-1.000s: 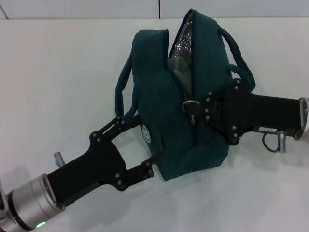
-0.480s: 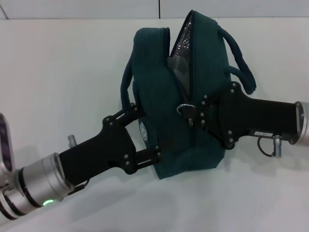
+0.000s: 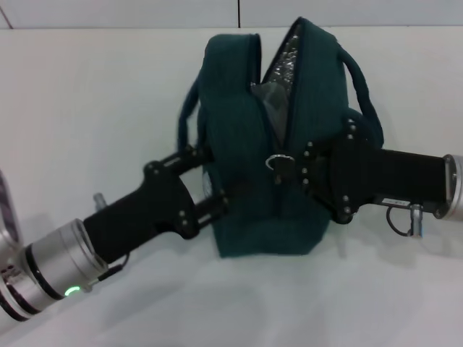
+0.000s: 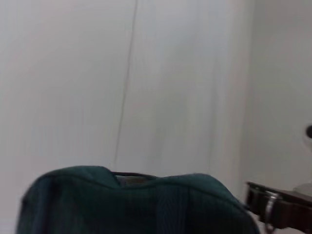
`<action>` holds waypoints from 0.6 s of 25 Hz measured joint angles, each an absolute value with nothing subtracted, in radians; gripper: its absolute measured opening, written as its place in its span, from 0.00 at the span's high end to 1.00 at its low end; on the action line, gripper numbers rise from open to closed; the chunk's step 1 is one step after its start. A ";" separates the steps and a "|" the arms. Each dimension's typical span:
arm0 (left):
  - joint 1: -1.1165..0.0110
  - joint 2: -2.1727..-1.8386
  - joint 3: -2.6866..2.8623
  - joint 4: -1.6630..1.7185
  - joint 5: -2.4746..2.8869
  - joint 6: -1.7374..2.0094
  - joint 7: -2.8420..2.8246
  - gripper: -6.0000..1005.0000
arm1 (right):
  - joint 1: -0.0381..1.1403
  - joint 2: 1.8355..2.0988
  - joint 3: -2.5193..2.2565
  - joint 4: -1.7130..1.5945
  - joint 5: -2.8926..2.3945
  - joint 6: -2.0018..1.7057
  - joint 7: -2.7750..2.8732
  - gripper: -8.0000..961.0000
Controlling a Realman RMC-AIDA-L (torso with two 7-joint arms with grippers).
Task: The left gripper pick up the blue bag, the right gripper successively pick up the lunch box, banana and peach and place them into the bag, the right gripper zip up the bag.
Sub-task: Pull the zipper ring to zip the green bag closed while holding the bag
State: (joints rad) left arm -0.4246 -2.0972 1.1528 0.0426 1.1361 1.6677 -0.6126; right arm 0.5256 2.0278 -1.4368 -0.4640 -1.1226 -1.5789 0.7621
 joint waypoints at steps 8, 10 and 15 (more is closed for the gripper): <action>-0.395 -2.108 1.157 0.022 1.039 1.668 -0.494 0.56 | 0.510 2.028 -1.440 -0.464 -1.087 -1.583 0.741 0.99; -0.400 -2.108 1.156 0.015 1.036 1.667 -0.493 0.64 | 0.510 2.028 -1.440 -0.464 -1.086 -1.583 0.741 0.99; -0.410 -2.102 1.162 0.028 1.059 1.667 -0.471 0.78 | 0.509 2.028 -1.442 -0.463 -1.084 -1.578 0.741 0.99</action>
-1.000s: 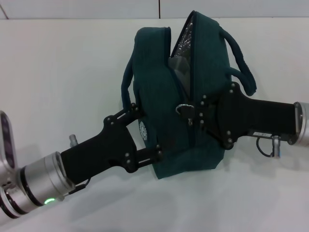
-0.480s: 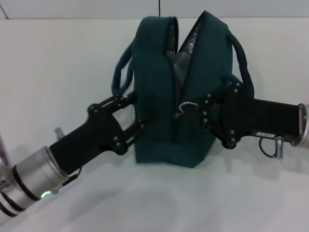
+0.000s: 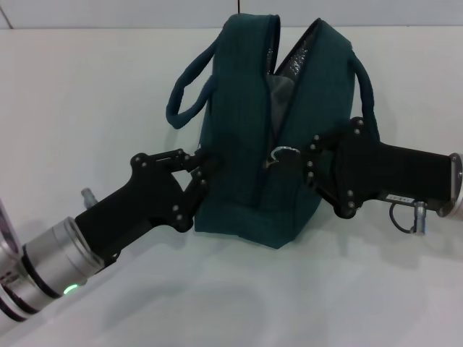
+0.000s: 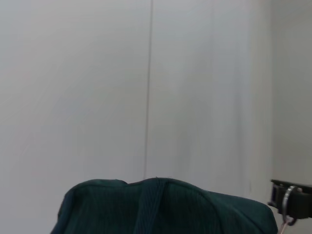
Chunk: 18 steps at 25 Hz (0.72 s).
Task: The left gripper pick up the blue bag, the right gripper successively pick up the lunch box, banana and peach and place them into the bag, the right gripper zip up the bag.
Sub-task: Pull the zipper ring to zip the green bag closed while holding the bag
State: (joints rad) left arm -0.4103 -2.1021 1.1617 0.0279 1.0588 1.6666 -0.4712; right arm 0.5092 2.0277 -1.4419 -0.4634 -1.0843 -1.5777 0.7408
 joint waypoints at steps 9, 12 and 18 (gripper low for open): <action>-0.442 -2.098 1.163 0.034 1.108 1.640 -0.447 0.89 | 0.509 2.028 -1.442 -0.458 -1.061 -1.577 0.738 0.99; -0.444 -2.099 1.163 0.034 1.109 1.622 -0.443 0.92 | 0.509 2.028 -1.442 -0.437 -1.016 -1.577 0.722 0.99; -0.445 -2.099 1.163 0.034 1.113 1.596 -0.432 0.94 | 0.509 2.028 -1.442 -0.376 -0.899 -1.577 0.689 0.99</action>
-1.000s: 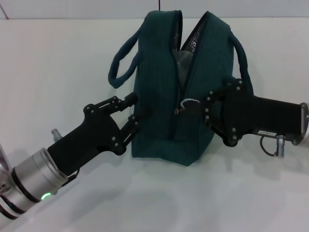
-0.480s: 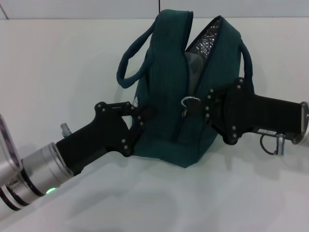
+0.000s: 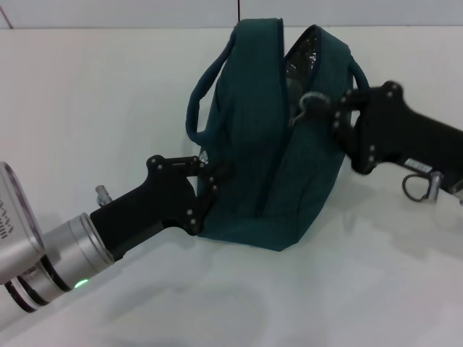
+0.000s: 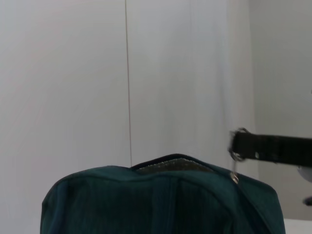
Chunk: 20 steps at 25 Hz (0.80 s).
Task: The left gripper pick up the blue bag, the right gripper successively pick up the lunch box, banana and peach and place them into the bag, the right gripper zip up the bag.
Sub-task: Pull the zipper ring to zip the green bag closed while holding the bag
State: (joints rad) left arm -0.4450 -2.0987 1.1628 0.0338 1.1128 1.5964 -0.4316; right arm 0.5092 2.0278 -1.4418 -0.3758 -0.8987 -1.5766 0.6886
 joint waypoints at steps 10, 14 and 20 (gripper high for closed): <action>-0.446 -2.098 1.161 0.062 1.176 1.601 -0.417 0.95 | 0.508 2.028 -1.456 -0.296 -0.737 -1.574 0.620 0.99; -0.446 -2.103 1.157 0.064 1.165 1.619 -0.417 0.95 | 0.508 2.028 -1.481 -0.301 -0.735 -1.574 0.601 0.99; -0.468 -2.107 1.156 0.058 1.162 1.637 -0.423 0.96 | 0.508 2.028 -1.491 -0.304 -0.735 -1.575 0.597 0.99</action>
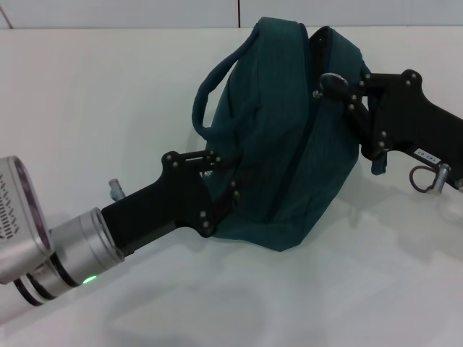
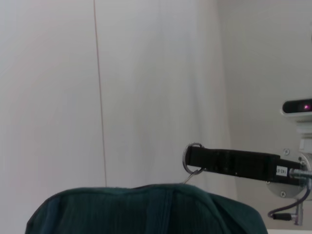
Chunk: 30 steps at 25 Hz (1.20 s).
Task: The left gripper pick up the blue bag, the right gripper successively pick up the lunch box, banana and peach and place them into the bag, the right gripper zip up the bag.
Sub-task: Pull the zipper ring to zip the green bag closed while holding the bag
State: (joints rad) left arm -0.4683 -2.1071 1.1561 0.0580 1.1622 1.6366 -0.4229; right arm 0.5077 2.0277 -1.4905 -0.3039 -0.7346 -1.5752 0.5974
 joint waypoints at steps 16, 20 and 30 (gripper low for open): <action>-0.541 -2.108 1.153 0.023 1.109 1.669 -0.476 0.46 | 0.508 2.028 -1.491 -0.305 -0.735 -1.585 0.597 0.99; -0.547 -2.108 1.153 0.019 1.108 1.663 -0.469 0.57 | 0.508 2.028 -1.492 -0.302 -0.735 -1.589 0.597 0.99; -0.543 -2.107 1.162 0.028 1.127 1.659 -0.391 0.78 | 0.495 2.028 -1.503 -0.302 -0.738 -1.631 0.595 0.99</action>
State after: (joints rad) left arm -0.5427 -2.1066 1.1623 0.0283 1.1267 1.6585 -0.3907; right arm 0.4946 2.0277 -1.5025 -0.3021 -0.7376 -1.6313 0.5949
